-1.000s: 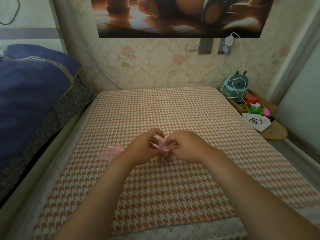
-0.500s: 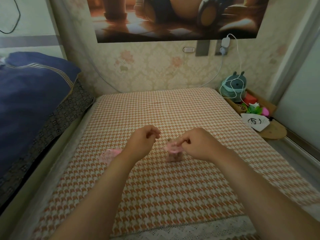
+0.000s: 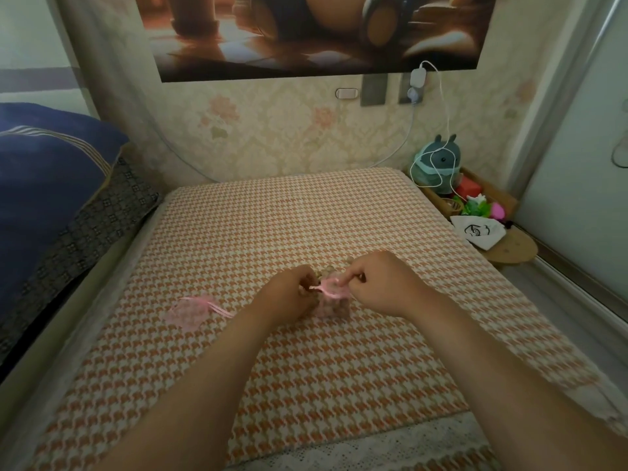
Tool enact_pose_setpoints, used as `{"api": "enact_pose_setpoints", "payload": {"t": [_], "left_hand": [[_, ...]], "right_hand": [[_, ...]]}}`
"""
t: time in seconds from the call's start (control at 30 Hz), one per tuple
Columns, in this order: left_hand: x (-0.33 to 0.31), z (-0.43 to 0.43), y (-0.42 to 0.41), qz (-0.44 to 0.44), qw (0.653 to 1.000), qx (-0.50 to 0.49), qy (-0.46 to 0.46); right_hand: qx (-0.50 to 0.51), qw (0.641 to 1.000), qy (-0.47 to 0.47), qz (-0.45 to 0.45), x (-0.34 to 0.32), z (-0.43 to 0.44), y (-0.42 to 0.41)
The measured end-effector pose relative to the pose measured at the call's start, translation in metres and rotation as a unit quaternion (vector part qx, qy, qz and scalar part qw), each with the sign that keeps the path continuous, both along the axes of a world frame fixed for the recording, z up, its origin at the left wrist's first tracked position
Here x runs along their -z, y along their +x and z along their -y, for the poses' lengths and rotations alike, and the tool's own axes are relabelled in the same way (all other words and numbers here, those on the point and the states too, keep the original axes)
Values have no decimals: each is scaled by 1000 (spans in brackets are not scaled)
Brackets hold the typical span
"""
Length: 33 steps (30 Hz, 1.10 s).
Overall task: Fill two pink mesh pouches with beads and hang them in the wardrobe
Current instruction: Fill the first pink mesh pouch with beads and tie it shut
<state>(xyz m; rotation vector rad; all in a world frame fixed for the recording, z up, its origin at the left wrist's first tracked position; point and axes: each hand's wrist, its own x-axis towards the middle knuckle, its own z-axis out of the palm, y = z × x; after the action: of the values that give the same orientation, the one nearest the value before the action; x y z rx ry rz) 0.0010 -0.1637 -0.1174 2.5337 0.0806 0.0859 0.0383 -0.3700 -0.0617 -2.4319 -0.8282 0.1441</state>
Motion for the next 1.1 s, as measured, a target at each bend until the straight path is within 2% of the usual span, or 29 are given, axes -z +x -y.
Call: {"api": "enact_pose_setpoints", "payload": {"t": [0.07,0.17,0.27,0.37,0.47,0.57,0.7,0.87,1.1], "left_hand": [[2,7,0,2,1000,22,0],[4,13,3,7,997,53,54],[3,8,6,10,998,37,41],[-5,-1,3,32,999,-20,-37],[-29,0,-1,98,982,-73,-144],[-47,11,-5,127,969,-69,-199],[-51,31,-8,111,978,-5,-178],[-48,33,-7,109,988,-7,-107],[-51,33,-12,88,992,32,-81]], "right_hand": [[0,1000,2,-4,1,0,1],[2,1000,6,-6,2,0,1],[1,1000,6,-8,1,1,1],[-4,1000,-3,-3,2,1,3],[-2,1000,-15,1,2,-1,4],[-5,1000,-23,7,-1,-3,2],[-4,999,-31,13,-4,-2,0],[3,999,-38,18,-6,1,0],[-2,999,-41,21,-8,2,1]]}}
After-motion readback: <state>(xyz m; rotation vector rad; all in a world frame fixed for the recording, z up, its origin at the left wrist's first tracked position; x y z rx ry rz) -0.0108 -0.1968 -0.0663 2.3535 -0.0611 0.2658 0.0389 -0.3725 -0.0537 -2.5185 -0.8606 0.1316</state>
